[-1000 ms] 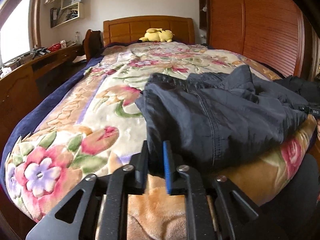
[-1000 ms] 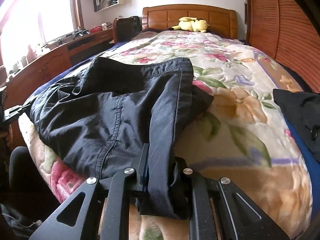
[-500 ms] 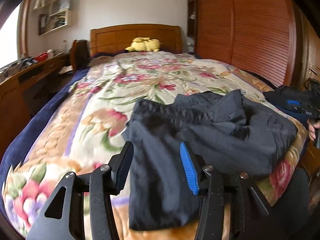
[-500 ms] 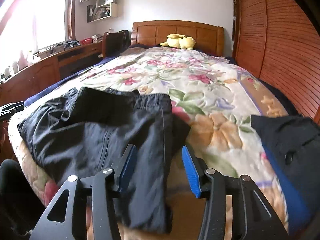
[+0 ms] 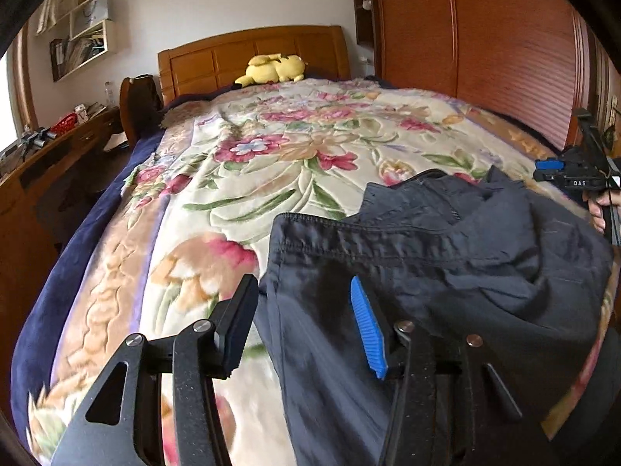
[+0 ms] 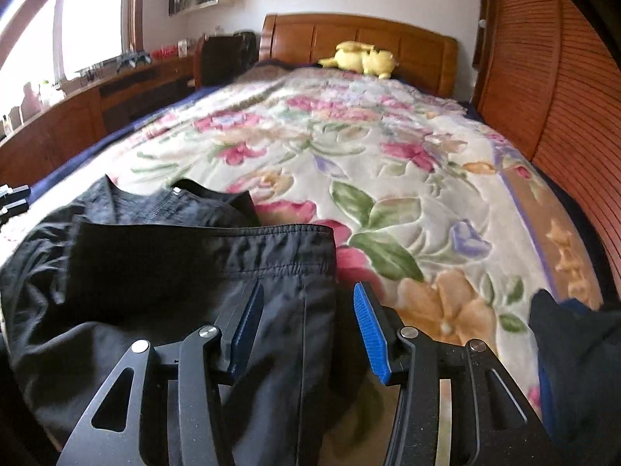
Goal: Fold large clothes
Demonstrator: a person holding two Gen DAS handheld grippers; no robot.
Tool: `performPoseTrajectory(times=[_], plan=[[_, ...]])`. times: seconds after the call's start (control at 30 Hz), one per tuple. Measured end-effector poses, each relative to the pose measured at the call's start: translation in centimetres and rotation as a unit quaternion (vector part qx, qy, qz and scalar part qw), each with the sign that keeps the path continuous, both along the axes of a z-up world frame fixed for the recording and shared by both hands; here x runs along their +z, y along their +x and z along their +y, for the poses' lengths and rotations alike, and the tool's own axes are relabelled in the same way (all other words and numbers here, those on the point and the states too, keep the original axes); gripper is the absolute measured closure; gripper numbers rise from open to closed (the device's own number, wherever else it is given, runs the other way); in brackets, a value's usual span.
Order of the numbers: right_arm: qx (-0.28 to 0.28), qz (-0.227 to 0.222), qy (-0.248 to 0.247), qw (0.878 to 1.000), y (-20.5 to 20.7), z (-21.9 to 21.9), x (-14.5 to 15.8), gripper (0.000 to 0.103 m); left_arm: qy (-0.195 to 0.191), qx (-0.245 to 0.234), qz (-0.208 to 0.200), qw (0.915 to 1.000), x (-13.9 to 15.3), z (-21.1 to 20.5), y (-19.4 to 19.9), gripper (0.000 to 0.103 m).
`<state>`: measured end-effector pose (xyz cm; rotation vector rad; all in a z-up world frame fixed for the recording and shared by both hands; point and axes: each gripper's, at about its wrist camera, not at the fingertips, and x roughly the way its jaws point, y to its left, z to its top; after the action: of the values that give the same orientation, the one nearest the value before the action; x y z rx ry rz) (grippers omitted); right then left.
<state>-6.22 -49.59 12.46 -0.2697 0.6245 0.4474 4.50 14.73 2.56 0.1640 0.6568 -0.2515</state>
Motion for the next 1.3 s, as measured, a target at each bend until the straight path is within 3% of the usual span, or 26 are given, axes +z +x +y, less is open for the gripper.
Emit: performPoseTrajectory(times=[0.4,0.77,0.87,0.93,1.03,1.1,1.3], plan=[[0.006,0.067,-0.029,0.997,6.6,2.8,-3.3,0.053,0.015,-0.041,0.078,0.9960,-4.7,-1.0,8.2,0.052],[0.019,0.075,-0.028,0.997,7.0,3.0,-4.5,0.053,0.004,-0.043,0.096,0.9945,-6.8,-1.5,10.6,0.052],[0.025,0.076,-0.026,0.996,7.2,3.0,-4.8,0.059,0.005,-0.047,0.102,0.9937,-7.4,-1.6,10.9,0.053],[0.029,0.075,-0.029,0.996,7.1,3.1,-4.9,0.074,-0.003,-0.055,0.101,0.9934,-7.5,-1.4,10.8,0.062],[0.038,0.056,-0.046,0.997,6.1,3.6,-4.8,0.085,-0.003,-0.065,0.100,0.9929,-7.6,-1.6,10.4,0.072],[0.040,0.042,-0.053,0.997,5.4,3.9,-4.6,0.088,-0.001,-0.067,0.097,0.9930,-7.5,-1.7,10.3,0.082],[0.027,-0.019,-0.026,0.999,3.6,2.7,-1.9,0.094,-0.007,-0.049,0.055,0.9972,-5.9,-0.9,9.5,0.088]])
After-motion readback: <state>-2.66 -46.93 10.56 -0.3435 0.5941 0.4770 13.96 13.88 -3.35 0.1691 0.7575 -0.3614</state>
